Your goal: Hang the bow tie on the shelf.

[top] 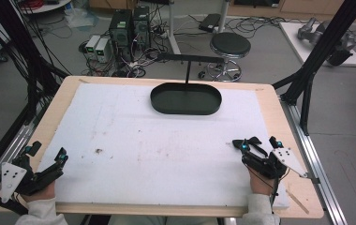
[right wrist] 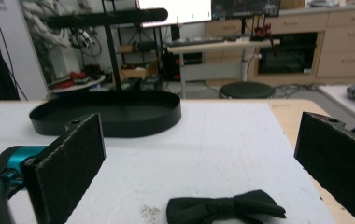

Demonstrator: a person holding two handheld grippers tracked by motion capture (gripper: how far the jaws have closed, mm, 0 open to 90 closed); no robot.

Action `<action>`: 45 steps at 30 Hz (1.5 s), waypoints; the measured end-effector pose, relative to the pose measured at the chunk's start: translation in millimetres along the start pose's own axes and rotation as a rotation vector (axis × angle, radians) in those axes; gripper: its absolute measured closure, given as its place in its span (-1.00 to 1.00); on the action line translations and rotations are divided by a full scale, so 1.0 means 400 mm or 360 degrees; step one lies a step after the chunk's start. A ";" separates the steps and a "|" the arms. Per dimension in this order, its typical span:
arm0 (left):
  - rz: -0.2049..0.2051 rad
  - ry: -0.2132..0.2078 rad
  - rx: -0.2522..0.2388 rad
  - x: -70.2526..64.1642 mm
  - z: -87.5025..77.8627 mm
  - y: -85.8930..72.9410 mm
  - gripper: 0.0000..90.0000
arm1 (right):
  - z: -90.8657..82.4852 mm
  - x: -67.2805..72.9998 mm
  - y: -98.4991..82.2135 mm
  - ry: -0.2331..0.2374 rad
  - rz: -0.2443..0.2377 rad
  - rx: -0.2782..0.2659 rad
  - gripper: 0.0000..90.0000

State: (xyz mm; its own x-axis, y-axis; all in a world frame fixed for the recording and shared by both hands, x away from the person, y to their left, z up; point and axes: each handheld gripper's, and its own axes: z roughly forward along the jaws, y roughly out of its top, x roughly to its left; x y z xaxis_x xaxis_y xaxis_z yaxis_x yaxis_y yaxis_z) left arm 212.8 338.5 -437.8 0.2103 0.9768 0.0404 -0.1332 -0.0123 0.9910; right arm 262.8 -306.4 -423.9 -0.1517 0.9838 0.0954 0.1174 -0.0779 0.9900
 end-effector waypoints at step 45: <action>0.0004 0.0036 0.0021 0.005 -0.003 -0.003 -0.59 | 0.125 0.051 -0.064 -0.0038 -0.0807 0.0776 -0.33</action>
State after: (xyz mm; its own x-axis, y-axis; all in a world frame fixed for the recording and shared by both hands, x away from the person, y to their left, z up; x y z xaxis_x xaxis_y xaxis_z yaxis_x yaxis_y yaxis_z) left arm 212.3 340.7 -439.1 0.1883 0.9813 0.0404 -0.1212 -0.0177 0.9925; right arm 305.8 -276.3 -452.5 -0.2833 0.8834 -0.3732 0.4651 0.4669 0.7521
